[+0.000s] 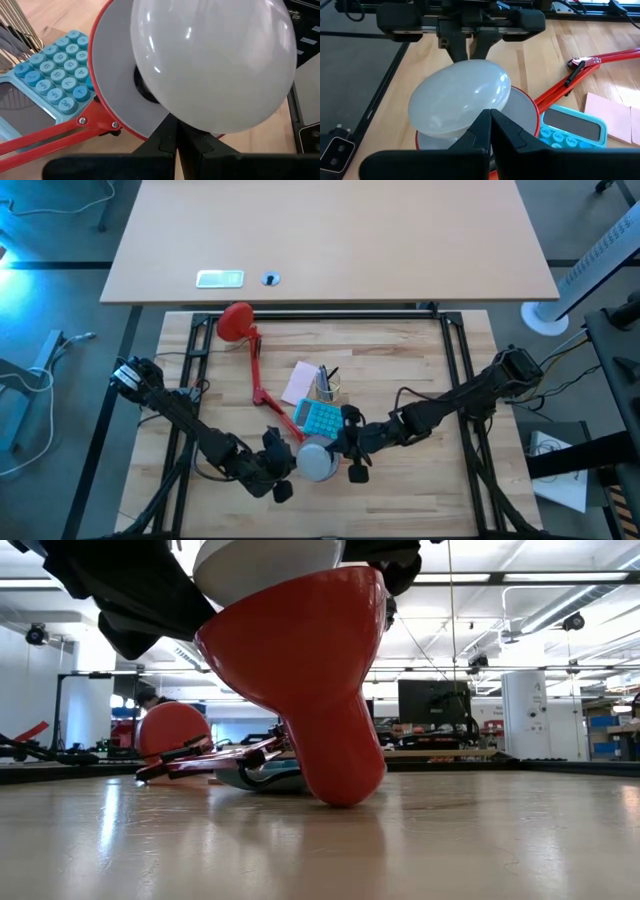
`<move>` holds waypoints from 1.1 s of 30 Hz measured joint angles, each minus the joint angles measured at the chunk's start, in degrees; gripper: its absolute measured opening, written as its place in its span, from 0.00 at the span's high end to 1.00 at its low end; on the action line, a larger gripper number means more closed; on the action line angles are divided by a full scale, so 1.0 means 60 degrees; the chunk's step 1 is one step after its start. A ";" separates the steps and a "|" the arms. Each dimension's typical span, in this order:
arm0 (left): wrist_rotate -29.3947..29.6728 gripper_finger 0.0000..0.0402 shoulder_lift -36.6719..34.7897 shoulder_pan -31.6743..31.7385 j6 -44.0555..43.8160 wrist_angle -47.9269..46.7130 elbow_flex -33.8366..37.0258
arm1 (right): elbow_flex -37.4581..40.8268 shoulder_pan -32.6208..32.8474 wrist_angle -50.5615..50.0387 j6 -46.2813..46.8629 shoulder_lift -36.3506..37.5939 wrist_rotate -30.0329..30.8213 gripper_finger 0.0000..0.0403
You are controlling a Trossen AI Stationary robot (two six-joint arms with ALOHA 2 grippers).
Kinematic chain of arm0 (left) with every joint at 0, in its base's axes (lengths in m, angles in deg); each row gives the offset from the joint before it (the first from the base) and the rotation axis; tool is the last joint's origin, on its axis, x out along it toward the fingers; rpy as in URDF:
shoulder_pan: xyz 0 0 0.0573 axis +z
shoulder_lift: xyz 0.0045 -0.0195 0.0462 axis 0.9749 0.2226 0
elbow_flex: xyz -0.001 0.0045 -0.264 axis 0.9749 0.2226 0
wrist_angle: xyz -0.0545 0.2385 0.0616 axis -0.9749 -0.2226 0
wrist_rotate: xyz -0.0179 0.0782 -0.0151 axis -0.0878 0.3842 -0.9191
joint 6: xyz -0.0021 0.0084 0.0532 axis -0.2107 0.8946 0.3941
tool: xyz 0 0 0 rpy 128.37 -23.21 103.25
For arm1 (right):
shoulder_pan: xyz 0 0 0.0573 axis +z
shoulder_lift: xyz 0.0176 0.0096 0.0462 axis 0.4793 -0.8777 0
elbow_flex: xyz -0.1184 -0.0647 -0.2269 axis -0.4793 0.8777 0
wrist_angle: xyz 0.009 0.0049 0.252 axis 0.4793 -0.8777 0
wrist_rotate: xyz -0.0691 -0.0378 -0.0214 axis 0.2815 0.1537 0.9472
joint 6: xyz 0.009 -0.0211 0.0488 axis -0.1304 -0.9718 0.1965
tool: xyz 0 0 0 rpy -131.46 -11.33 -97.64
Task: Screw lightbulb
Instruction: Insert the lightbulb into the red desk lamp
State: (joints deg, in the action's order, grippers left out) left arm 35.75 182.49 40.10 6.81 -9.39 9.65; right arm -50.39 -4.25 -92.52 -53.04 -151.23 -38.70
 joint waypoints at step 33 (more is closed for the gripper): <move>0.0192 1.00 -0.2140 -0.0495 -0.1744 -0.5347 0.0022 | 0.0000 -0.0472 -0.0030 0.0160 0.0076 0.0261 1.00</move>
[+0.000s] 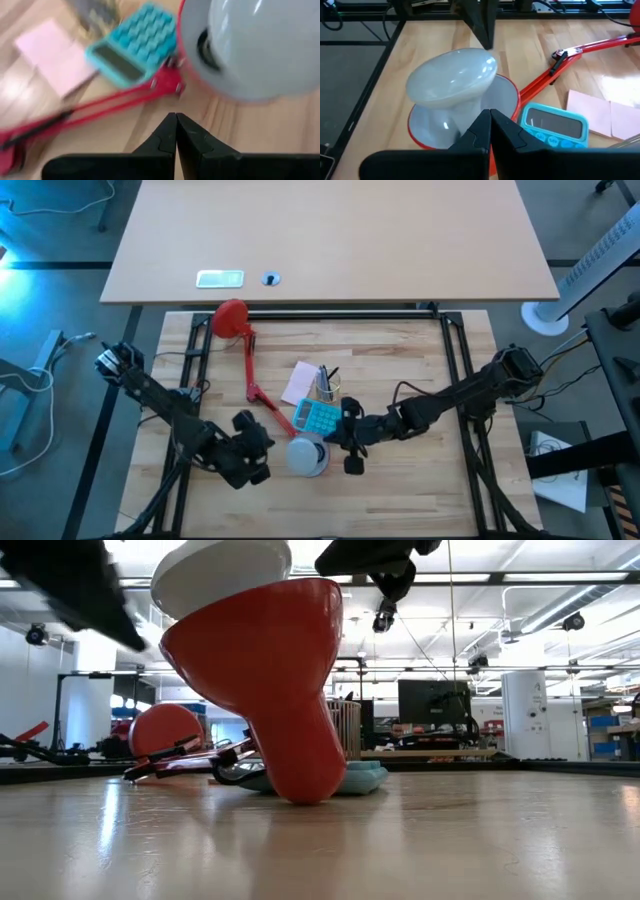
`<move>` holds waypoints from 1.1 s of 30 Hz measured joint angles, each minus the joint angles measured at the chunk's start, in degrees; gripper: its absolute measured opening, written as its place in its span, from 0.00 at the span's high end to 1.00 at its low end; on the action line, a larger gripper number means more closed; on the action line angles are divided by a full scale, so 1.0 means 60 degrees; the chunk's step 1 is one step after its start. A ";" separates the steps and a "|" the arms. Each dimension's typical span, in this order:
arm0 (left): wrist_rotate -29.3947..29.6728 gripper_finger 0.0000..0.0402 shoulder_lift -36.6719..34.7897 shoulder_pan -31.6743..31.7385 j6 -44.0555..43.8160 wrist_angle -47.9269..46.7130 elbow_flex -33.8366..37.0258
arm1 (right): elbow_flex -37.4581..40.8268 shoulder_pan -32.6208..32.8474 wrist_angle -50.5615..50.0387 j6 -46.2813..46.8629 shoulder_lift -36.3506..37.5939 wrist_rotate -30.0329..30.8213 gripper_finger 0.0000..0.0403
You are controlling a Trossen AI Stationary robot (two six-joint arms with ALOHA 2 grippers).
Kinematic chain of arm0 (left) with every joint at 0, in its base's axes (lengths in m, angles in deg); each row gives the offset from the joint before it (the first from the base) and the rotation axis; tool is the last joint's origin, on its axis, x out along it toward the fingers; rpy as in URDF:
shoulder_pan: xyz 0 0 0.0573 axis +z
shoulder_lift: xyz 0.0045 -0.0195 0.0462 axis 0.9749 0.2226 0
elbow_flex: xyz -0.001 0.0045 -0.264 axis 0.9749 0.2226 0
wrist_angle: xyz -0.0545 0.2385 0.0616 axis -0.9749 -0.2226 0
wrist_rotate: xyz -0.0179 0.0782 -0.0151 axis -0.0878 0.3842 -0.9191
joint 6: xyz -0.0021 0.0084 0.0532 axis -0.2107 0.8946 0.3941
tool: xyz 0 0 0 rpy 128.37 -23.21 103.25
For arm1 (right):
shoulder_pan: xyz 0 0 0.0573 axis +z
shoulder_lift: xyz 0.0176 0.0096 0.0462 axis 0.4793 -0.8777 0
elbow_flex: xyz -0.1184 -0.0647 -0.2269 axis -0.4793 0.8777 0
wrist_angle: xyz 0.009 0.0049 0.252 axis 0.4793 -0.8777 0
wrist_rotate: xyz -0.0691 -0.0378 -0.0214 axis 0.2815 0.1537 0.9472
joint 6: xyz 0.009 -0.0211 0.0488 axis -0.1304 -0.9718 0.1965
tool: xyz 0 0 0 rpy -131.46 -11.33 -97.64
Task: Screw lightbulb
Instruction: Insert the lightbulb into the red desk lamp
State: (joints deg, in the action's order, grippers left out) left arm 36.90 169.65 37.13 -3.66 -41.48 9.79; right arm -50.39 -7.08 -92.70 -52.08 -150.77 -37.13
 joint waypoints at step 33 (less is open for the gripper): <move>0.0342 1.00 0.1914 -0.0734 0.1941 0.5513 -0.0080 | -0.0734 -0.1060 0.1861 -0.0926 -0.1364 -0.0366 1.00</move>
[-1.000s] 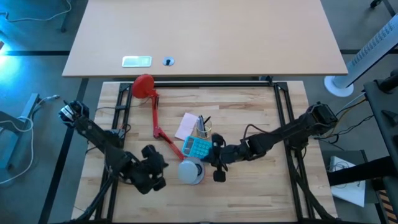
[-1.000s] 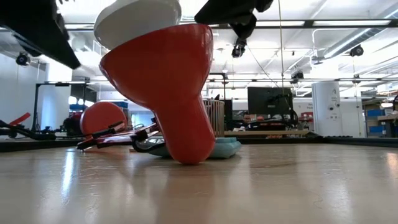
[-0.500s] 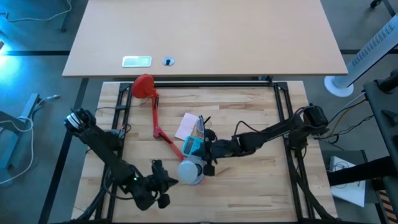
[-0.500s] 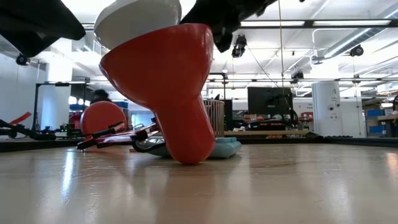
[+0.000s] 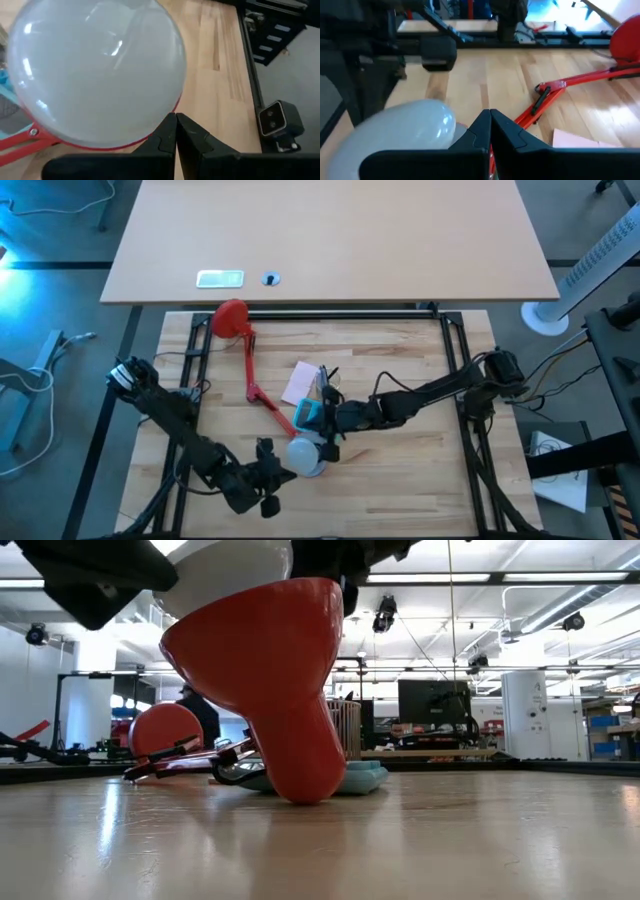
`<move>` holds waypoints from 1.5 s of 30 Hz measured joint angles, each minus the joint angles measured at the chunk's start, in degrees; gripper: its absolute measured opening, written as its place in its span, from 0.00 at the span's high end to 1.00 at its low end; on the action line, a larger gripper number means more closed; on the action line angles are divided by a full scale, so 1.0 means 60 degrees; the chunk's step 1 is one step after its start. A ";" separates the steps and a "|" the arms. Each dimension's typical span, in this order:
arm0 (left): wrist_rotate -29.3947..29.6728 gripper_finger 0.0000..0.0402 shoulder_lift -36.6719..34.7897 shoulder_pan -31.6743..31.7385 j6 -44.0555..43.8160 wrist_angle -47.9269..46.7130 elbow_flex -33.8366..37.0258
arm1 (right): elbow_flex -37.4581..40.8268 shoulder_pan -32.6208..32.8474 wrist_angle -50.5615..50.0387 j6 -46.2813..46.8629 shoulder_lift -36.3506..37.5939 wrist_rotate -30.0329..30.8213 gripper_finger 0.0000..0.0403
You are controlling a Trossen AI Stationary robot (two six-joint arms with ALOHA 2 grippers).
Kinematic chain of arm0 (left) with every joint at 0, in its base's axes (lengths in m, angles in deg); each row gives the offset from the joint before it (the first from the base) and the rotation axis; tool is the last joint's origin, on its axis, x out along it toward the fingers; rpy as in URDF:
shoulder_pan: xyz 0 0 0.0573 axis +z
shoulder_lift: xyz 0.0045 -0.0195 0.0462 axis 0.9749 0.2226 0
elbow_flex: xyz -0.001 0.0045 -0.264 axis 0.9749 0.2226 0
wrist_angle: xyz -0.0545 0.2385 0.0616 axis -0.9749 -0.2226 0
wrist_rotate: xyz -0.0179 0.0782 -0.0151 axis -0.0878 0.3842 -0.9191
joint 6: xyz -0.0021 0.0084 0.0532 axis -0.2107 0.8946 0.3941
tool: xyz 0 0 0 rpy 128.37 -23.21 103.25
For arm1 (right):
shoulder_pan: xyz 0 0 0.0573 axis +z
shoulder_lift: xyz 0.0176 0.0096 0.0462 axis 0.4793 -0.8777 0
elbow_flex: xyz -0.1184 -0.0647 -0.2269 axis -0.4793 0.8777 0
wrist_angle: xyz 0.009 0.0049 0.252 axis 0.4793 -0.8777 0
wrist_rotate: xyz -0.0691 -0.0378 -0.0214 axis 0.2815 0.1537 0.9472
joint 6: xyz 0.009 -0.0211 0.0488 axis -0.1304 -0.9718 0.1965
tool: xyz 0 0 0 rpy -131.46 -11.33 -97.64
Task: Screw lightbulb
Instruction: Insert the lightbulb into the red desk lamp
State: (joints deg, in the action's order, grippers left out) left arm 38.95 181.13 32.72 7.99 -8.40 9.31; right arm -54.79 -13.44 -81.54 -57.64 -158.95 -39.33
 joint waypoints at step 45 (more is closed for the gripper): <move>-0.0082 1.00 -0.0065 0.0606 0.0154 -0.0687 0.0117 | -0.0734 0.0474 -0.2317 0.0770 -0.0033 -0.0158 1.00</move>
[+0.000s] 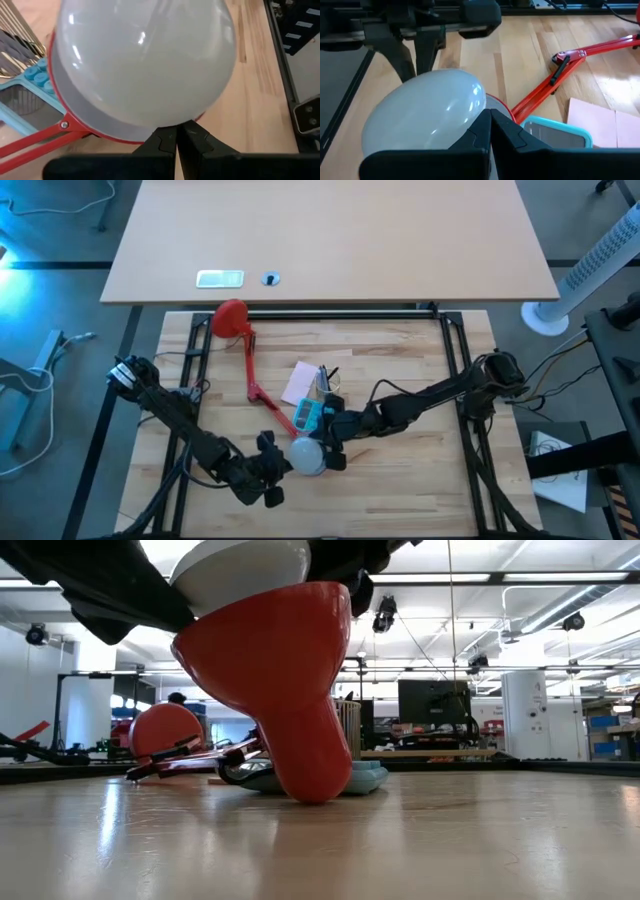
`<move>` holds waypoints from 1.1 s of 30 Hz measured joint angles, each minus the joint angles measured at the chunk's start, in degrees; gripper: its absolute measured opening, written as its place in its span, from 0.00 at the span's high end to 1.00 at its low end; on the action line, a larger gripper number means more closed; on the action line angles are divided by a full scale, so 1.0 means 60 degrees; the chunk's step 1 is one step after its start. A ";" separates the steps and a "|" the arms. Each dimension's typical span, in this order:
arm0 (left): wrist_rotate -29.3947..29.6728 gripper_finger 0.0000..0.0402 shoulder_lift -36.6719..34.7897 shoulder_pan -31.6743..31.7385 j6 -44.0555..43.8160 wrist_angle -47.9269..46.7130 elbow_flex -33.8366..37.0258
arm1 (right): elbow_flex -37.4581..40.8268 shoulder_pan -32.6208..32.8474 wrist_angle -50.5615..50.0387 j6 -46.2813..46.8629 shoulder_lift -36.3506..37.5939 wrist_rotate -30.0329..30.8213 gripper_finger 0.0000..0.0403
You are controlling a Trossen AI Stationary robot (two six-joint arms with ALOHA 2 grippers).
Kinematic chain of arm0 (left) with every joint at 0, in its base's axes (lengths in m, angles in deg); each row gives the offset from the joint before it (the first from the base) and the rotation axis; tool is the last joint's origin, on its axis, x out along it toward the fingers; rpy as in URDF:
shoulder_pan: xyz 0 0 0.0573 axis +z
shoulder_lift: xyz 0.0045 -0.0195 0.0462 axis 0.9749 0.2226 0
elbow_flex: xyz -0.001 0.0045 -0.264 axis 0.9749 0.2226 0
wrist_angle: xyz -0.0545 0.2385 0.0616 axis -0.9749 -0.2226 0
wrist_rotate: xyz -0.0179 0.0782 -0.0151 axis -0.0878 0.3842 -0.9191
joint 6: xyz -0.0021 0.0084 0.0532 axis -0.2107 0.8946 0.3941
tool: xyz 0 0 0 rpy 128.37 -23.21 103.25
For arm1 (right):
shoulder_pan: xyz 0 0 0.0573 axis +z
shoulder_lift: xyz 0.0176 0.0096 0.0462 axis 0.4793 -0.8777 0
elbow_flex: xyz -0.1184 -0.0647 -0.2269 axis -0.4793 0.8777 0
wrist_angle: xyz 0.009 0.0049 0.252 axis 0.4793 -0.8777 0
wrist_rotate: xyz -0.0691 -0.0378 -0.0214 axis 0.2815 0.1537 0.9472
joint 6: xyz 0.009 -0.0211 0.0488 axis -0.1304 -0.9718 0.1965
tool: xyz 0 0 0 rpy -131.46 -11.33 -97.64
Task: Screw lightbulb
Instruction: Insert the lightbulb into the red desk lamp
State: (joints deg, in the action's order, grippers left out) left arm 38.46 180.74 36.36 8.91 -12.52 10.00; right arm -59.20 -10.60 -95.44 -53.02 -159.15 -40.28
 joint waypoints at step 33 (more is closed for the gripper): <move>0.0249 1.00 -0.1459 0.0043 -0.1079 -0.2860 0.0004 | 0.0011 0.0105 -0.0655 0.0494 0.0649 0.0221 1.00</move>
State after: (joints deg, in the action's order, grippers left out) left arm 39.95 171.99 36.61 2.44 -29.68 10.03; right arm -59.13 -9.97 -99.37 -50.06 -155.26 -38.95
